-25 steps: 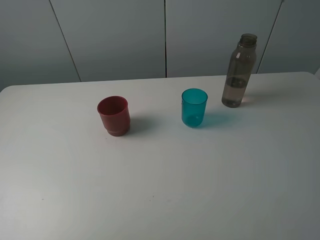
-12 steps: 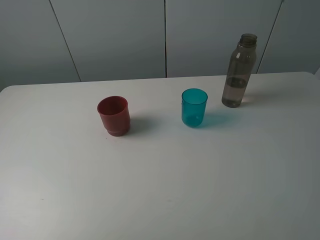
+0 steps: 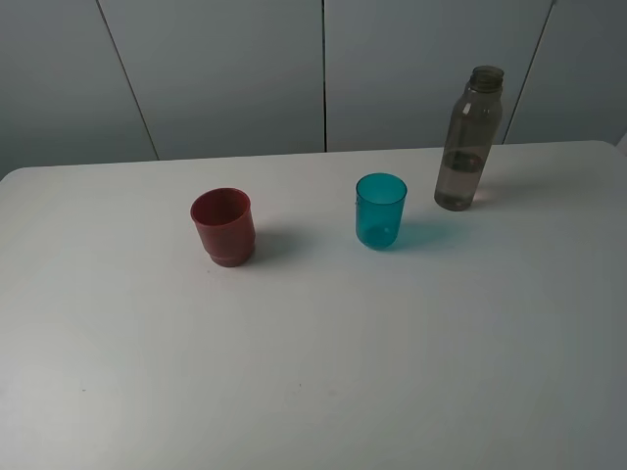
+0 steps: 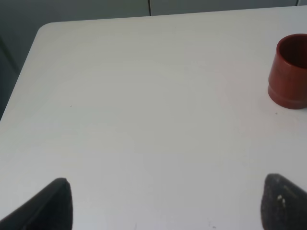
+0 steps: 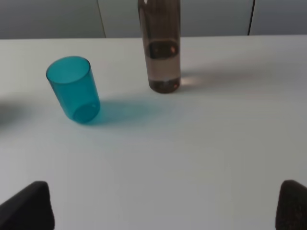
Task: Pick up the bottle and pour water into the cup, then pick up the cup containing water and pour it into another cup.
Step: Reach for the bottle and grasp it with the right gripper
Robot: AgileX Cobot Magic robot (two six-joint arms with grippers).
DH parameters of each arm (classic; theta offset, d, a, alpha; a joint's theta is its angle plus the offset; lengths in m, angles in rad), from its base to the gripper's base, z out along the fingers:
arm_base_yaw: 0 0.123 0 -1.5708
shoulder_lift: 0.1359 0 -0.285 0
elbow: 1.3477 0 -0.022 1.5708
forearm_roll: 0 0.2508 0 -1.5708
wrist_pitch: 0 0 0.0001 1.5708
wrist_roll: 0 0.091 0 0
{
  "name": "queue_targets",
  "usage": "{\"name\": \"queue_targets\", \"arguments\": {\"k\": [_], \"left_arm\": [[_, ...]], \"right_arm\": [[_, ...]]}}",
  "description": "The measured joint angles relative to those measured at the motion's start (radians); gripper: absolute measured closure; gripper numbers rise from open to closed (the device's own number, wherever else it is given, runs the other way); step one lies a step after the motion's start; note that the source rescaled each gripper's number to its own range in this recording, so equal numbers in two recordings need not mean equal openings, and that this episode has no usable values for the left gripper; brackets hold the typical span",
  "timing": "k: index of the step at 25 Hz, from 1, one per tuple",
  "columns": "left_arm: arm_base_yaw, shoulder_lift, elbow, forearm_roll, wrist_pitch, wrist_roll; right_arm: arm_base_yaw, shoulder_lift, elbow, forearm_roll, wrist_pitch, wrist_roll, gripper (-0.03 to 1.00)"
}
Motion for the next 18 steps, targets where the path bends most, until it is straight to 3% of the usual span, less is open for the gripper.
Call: {"name": "queue_targets", "arguments": {"k": [7, 15, 18], "left_arm": [[0.0, 0.0, 0.0, 0.0, 0.0, 0.0], [0.0, 0.0, 0.0, 0.0, 0.0, 0.0], [0.0, 0.0, 0.0, 0.0, 0.0, 0.0]], "right_arm": [[0.0, 0.318, -0.138, -0.038, -0.177, 0.0, -0.03], [0.0, 0.731, -0.173, 0.013, -0.552, 0.0, -0.03], [0.011, 0.879, -0.173, 0.013, -0.619, 0.0, -0.03]]}}
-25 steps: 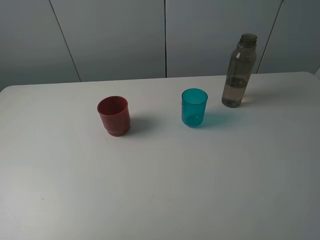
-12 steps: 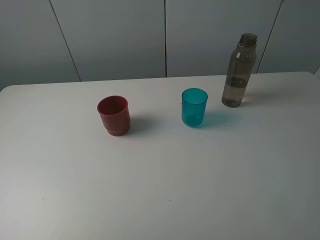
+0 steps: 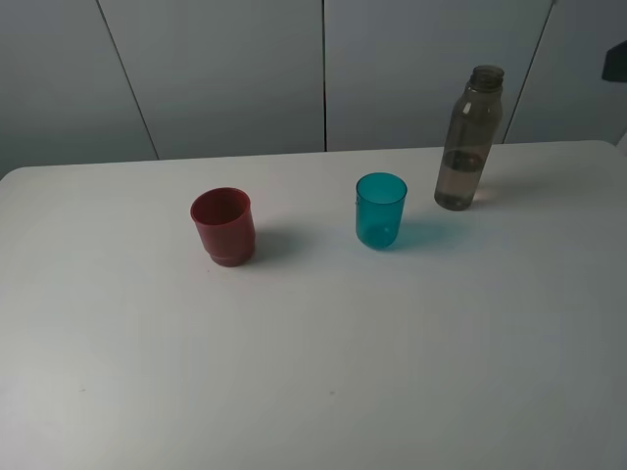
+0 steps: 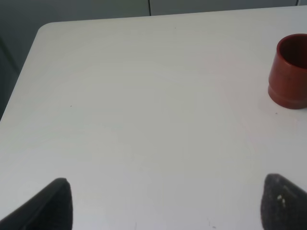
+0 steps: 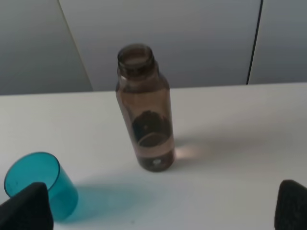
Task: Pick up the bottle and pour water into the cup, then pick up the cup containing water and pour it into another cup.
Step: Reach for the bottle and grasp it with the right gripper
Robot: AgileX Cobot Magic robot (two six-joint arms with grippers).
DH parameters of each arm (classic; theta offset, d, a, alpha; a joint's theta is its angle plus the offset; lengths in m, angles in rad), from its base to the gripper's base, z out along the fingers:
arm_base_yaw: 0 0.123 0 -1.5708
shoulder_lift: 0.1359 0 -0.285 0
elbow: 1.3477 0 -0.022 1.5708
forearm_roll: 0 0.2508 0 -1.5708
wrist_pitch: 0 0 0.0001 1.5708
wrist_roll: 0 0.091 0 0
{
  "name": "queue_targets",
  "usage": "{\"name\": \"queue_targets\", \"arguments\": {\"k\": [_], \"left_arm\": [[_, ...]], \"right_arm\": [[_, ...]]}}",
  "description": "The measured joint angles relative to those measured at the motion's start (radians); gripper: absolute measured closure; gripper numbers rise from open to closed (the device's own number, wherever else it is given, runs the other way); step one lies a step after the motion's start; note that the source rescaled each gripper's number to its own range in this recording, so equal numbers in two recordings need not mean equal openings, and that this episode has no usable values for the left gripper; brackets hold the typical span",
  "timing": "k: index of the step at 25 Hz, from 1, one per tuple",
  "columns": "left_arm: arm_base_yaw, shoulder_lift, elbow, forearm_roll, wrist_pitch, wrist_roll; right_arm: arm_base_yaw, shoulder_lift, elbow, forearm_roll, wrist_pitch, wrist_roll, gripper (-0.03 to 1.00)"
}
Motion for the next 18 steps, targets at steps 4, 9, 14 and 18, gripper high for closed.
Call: {"name": "queue_targets", "arguments": {"k": [4, 9, 14, 18], "left_arm": [[0.0, 0.0, 0.0, 0.0, 0.0, 0.0], [0.0, 0.0, 0.0, 0.0, 0.0, 0.0], [0.0, 0.0, 0.0, 0.0, 0.0, 0.0], [0.0, 0.0, 0.0, 0.0, 0.0, 0.0]], "right_arm": [[0.072, 0.185, 0.009, 0.0, -0.076, -0.011, -0.03], [0.119, 0.416, 0.062, 0.0, -0.313, -0.015, -0.03], [0.119, 0.614, 0.123, 0.0, -0.557, -0.017, -0.03], [0.119, 0.76, 0.129, 0.0, -0.673, -0.019, -0.03]]}}
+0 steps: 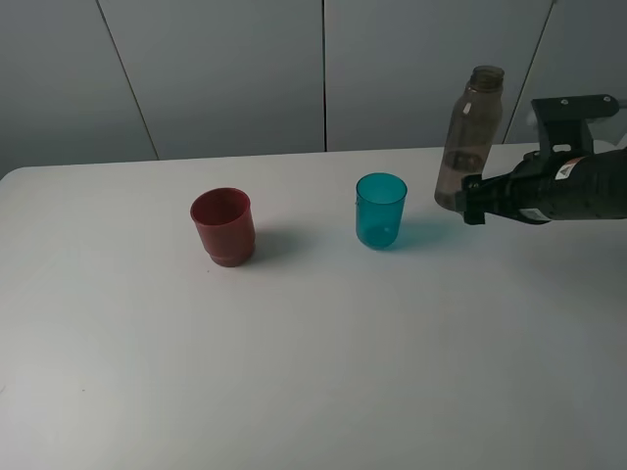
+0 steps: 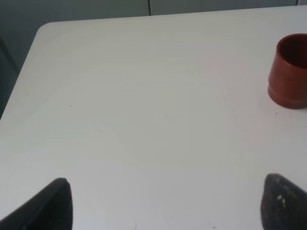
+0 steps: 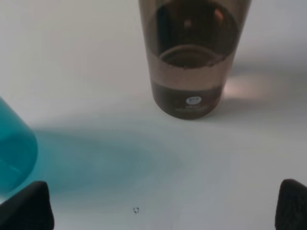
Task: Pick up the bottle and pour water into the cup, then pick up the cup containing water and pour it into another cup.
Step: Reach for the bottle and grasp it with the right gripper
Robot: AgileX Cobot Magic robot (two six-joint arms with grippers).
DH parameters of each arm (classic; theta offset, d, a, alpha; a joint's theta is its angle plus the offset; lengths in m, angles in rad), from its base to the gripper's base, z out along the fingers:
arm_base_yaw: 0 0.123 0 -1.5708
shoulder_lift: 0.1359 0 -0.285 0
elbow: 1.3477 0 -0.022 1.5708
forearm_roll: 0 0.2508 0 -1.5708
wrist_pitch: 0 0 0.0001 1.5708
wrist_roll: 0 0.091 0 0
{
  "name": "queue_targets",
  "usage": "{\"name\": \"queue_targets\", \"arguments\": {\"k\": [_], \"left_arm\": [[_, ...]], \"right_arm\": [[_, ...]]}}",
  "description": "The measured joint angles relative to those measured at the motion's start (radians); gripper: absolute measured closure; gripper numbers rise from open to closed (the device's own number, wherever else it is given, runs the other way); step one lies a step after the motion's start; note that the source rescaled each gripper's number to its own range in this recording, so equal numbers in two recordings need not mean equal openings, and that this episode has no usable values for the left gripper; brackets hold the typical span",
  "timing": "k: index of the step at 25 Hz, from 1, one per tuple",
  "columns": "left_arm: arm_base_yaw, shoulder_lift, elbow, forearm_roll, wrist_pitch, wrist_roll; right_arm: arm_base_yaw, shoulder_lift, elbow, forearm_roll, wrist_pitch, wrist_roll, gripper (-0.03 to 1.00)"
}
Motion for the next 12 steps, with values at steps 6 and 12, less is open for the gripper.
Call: {"name": "queue_targets", "arguments": {"k": [6, 12], "left_arm": [[0.0, 0.0, 0.0, 0.0, 0.0, 0.0], [0.0, 0.0, 0.0, 0.0, 0.0, 0.0]], "right_arm": [[0.0, 0.143, 0.0, 0.0, -0.179, 0.0, -0.03], [0.0, 0.225, 0.0, 0.0, -0.44, 0.0, -0.03]]}}
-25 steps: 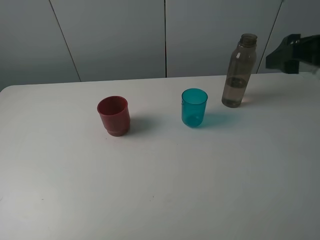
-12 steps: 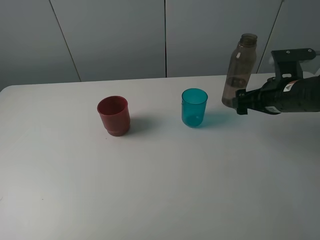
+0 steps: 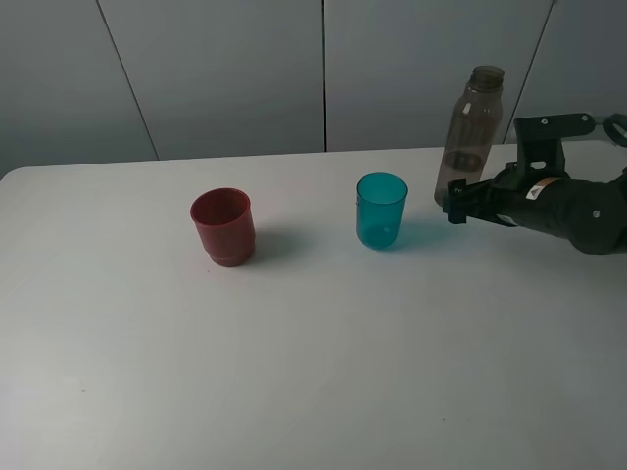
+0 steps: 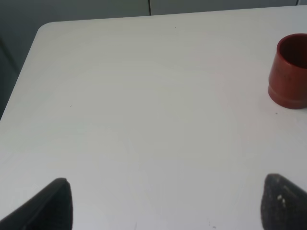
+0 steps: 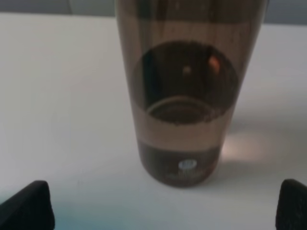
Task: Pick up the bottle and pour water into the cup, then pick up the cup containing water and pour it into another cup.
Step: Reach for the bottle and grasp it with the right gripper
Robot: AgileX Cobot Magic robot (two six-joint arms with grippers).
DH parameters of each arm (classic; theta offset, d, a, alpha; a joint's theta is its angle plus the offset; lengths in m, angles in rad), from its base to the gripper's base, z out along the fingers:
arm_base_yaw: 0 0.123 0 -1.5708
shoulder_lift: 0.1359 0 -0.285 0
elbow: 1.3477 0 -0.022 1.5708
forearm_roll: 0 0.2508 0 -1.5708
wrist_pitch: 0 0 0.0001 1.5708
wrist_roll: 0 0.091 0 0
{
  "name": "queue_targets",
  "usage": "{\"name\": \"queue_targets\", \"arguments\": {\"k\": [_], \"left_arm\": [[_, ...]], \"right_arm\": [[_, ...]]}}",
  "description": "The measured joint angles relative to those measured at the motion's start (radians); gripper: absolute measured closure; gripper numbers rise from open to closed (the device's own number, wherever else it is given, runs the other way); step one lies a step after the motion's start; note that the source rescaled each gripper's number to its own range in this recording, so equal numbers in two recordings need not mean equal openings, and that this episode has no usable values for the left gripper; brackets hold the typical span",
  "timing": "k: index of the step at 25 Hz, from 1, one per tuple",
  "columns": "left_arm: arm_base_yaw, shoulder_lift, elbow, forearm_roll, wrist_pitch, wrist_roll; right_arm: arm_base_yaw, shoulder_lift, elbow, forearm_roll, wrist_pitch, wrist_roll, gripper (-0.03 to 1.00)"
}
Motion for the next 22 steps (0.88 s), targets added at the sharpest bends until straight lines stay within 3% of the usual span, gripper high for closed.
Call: {"name": "queue_targets", "arguments": {"k": [4, 15, 22], "left_arm": [[0.0, 0.0, 0.0, 0.0, 0.0, 0.0], [0.0, 0.0, 0.0, 0.0, 0.0, 0.0], [0.0, 0.0, 0.0, 0.0, 0.0, 0.0]], "right_arm": [[0.0, 0.057, -0.004, 0.0, -0.109, -0.002, -0.03], [0.0, 0.165, -0.05, 0.026, -0.215, -0.017, -0.03], [0.0, 0.2, -0.104, 0.039, -0.228, -0.038, -0.03]]}}
